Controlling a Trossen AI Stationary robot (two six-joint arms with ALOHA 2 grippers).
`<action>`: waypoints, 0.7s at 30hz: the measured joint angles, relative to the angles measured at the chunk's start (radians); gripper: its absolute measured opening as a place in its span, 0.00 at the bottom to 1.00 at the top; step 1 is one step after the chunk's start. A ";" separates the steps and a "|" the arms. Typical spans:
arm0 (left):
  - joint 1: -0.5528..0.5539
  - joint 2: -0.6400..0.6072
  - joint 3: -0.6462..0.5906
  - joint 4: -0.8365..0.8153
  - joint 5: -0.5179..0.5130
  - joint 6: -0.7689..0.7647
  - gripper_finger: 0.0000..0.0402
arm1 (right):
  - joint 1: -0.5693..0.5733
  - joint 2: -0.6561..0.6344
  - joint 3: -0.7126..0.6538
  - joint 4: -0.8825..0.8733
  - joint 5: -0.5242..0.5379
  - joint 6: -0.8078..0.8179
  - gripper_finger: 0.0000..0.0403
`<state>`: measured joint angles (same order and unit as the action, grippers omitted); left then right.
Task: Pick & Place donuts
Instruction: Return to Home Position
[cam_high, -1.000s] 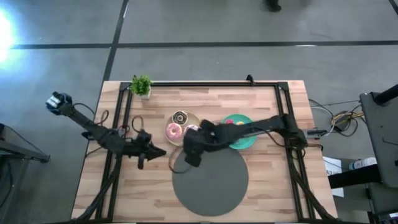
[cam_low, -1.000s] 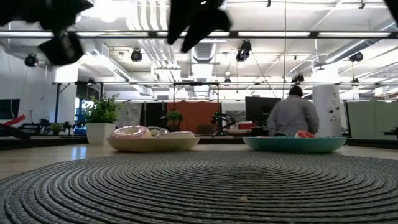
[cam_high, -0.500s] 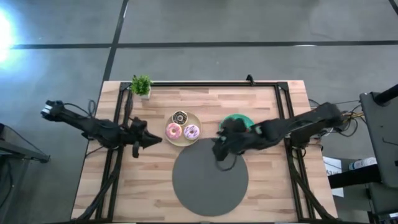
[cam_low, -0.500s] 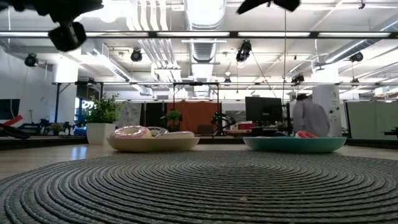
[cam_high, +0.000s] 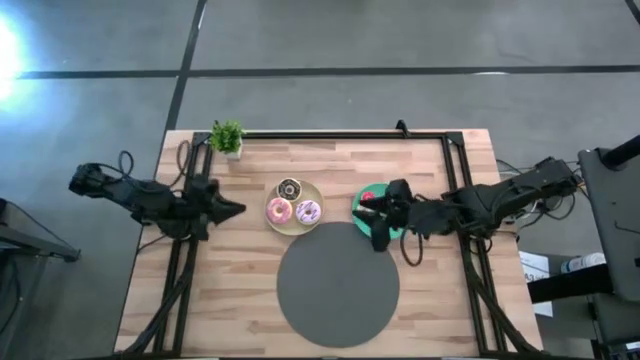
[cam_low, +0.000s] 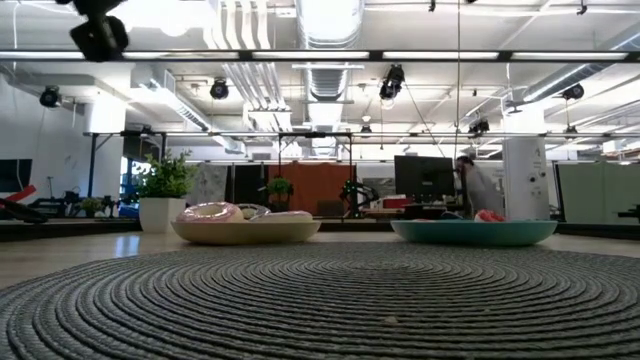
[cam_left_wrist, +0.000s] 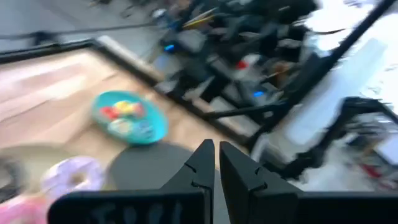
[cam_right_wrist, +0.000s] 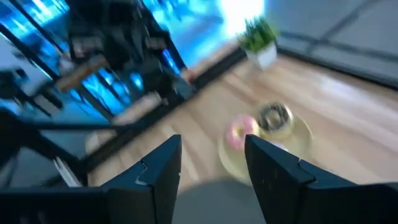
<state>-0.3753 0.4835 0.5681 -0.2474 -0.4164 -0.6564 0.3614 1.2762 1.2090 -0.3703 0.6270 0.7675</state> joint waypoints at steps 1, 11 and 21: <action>0.003 0.004 -0.025 0.070 0.024 0.012 0.00 | -0.002 0.000 -0.031 0.078 -0.017 -0.037 0.42; 0.129 -0.113 -0.183 0.254 0.153 0.123 0.00 | -0.148 -0.043 -0.410 0.719 -0.262 -0.168 0.42; 0.326 -0.298 -0.287 0.229 0.466 0.113 0.00 | -0.187 -0.267 -0.605 0.820 -0.264 -0.201 0.42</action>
<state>-0.0488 0.1850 0.2813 -0.0187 0.0499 -0.5434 0.1749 1.0096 0.6037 0.4501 0.3631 0.5666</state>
